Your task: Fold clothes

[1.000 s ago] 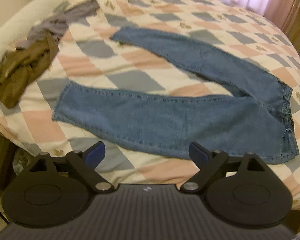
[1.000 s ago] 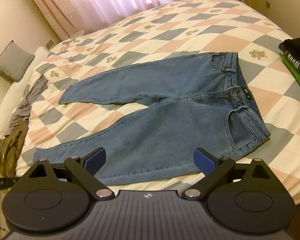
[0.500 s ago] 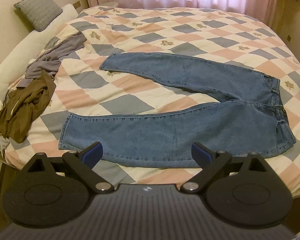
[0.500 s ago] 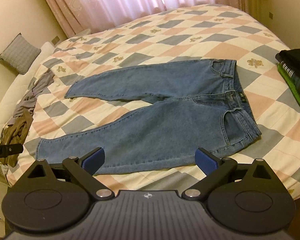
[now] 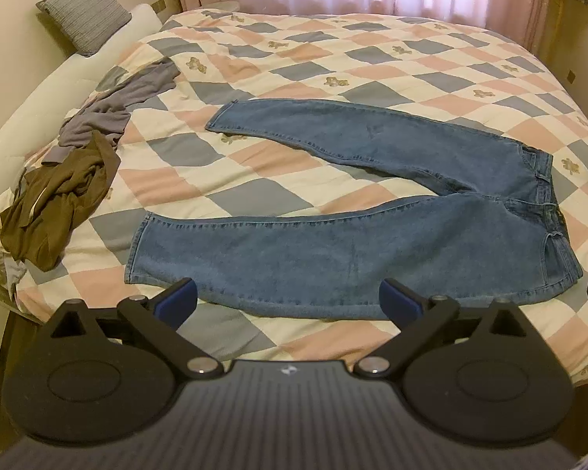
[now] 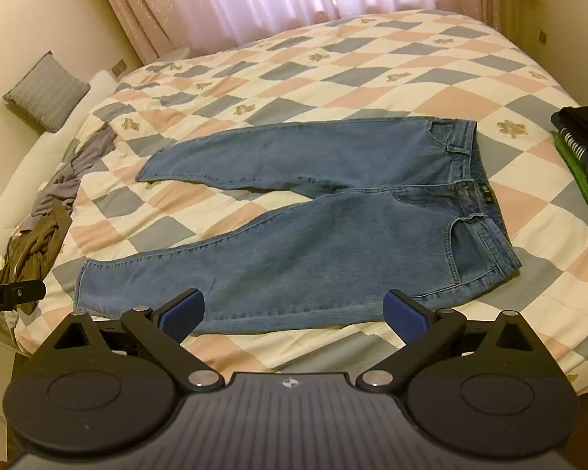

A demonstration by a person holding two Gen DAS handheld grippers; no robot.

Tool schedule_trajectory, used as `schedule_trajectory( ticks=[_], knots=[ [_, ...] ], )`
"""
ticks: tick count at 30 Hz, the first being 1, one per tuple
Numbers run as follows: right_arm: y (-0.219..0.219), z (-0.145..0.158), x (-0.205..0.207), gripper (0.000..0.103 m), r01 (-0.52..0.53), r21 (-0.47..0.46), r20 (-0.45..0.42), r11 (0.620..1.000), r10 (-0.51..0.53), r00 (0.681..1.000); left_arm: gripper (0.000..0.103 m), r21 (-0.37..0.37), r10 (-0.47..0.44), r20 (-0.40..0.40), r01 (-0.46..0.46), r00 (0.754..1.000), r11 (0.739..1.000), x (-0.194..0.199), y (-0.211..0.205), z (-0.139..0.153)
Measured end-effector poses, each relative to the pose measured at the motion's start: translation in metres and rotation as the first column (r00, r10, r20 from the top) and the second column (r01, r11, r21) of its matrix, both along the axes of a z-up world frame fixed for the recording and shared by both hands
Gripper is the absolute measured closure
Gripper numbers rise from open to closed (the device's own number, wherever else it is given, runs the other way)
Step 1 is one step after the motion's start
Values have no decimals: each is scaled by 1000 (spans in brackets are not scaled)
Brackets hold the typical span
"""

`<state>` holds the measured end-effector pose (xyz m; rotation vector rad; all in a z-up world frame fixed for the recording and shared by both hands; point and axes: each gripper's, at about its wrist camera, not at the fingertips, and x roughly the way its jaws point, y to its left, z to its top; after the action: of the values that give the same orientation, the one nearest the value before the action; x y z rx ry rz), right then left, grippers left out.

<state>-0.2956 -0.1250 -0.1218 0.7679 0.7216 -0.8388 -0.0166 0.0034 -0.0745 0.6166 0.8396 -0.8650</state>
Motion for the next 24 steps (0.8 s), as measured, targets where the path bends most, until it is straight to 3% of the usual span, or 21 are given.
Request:
schedule_trajectory(
  ticks=[24],
  knots=[
    [-9, -15, -16, 2, 43, 42, -20, 998, -43, 999, 1, 2, -61, -51, 61, 997, 998, -23, -3, -17]
  ],
)
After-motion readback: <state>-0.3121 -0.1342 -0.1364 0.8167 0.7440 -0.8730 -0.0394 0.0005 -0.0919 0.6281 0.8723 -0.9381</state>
